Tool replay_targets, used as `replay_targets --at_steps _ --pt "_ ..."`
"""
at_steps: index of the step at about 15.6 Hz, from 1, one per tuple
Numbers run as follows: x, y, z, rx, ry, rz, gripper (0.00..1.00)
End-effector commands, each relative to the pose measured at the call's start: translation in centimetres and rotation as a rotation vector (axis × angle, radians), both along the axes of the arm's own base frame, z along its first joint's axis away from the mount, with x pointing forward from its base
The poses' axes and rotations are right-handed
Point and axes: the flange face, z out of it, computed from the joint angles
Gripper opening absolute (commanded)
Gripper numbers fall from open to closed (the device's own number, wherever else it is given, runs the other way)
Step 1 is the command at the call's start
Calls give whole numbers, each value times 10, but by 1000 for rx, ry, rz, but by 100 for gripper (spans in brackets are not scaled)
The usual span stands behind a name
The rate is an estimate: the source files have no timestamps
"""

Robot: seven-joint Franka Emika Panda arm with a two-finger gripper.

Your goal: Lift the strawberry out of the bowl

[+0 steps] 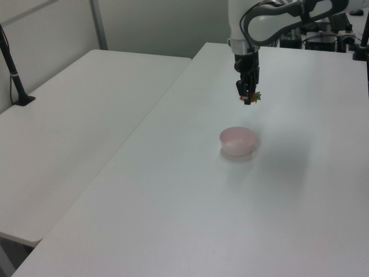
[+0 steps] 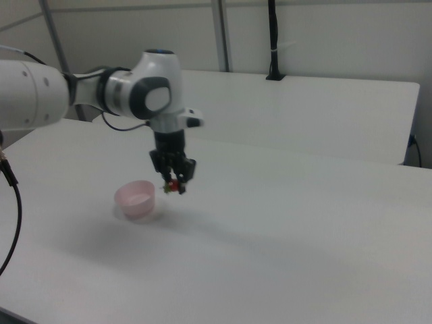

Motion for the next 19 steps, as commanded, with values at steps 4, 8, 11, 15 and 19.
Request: replay_targets --at_steps 4,8,11,15,19 --pt "4 -36 -26 4 -12 0 51" --pt "2 -34 6 3 -48 -14 100" --pt "-12 -27 71 15 -117 -5 100" --pt "-46 -11 137 -4 -111 -20 100" --pt "-54 -2 147 -19 -96 -22 100"
